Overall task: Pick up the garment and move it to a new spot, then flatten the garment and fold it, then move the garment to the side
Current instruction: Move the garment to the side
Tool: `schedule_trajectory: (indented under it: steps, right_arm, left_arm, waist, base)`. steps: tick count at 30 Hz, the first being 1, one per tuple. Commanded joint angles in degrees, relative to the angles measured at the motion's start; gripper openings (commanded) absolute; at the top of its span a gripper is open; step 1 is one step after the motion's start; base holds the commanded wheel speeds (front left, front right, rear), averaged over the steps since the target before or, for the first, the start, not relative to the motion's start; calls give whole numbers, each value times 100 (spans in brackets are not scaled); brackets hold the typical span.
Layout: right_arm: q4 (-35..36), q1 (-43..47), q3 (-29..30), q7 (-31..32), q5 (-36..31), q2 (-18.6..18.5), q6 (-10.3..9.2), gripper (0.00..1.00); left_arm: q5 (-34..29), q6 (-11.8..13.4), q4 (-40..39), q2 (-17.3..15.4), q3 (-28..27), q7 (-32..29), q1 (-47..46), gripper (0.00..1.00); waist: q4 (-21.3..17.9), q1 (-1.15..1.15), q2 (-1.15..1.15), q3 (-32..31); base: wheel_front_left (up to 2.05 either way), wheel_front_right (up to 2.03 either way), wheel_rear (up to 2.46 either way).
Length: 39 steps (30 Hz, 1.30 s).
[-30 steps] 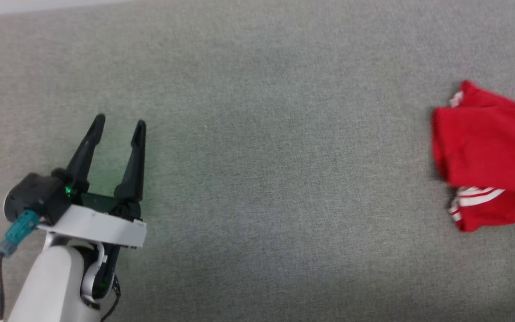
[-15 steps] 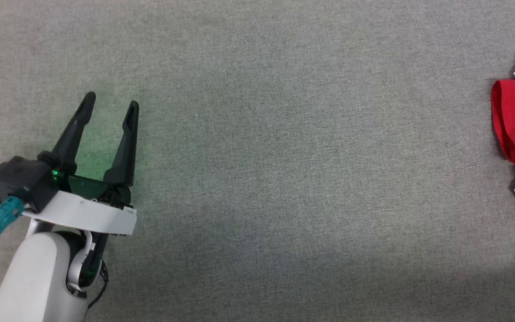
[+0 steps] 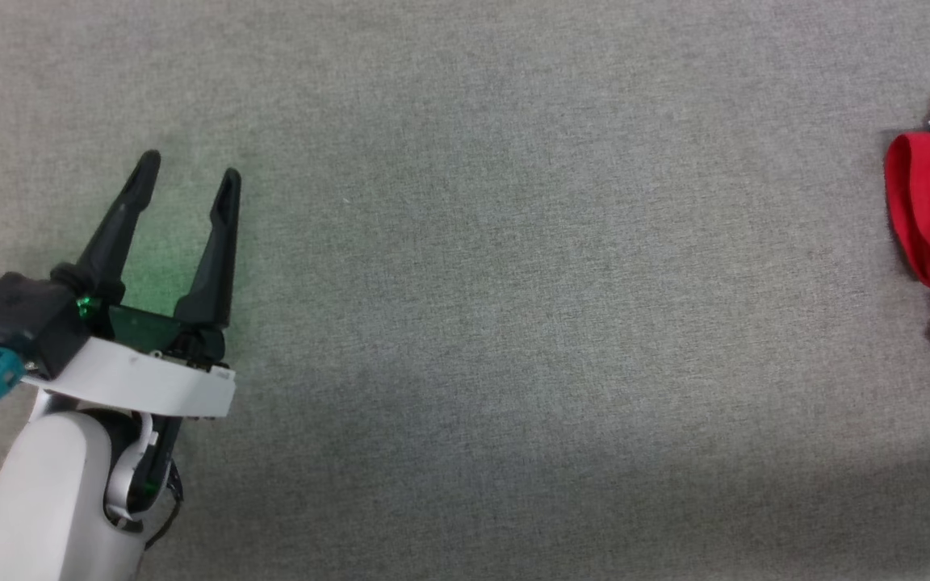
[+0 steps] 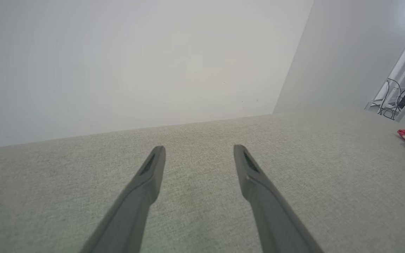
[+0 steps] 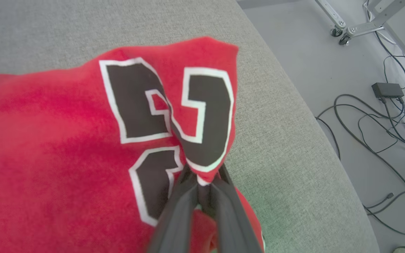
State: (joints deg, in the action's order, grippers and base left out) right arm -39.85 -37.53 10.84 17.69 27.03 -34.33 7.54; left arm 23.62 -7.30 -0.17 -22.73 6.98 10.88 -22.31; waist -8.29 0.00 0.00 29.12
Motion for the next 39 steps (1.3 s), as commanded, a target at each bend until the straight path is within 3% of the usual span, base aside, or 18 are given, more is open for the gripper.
schedule_trajectory:
  steps: [1, 2, 3, 4, 14, 22, 30, 39]
  right_arm:
    - [-29, -122, 4, -142, 27, 8, -10, 45]
    - [-47, -148, -1, -201, 40, -13, -10, 92]
    - [-47, -148, -1, -201, 40, -13, -10, 92]
    - [-54, -164, -23, -242, 53, -39, -9, 100]
    - [366, 64, -503, -334, 294, -238, -9, 100]
    - [1247, 650, -1696, -299, 734, 123, -9, 100]
    - [1635, 896, -2509, -698, 639, 612, -10, 100]
    - [1746, 1250, -2209, -1477, 430, 811, -9, 100]
  left_arm:
    - [8, 7, -18, -31, 3, 35, -47, 100]
    - [19, 7, -9, -32, 7, 50, -43, 100]
    - [19, 7, -9, -32, 7, 50, -43, 100]
    - [25, 6, -1, -35, 6, 68, -43, 100]
    - [106, 19, 422, 143, 45, 271, 141, 100]
    - [178, 56, 829, 269, -41, 374, 499, 100]
    - [265, 155, 1187, 309, -307, 415, 828, 100]
    - [289, 148, 1472, 293, -555, 418, 1139, 100]
  waist:
    - [-7, 0, 0, -26]
    - [-10, 0, 0, -50]
    - [-10, 0, 0, -50]
    - [-7, 0, 0, -80]
    - [114, 0, 0, -839]
    - [343, 0, 0, -1541]
    - [645, 0, 0, -1886]
    - [837, 0, 0, -2149]
  base:
    - [0, 0, 0]
    - [0, 0, 0]
    - [0, 0, 0]
    - [0, 0, 0]
    - [0, 0, 0]
    - [0, 0, 0]
    - [0, 0, 0]
    - [0, 0, 0]
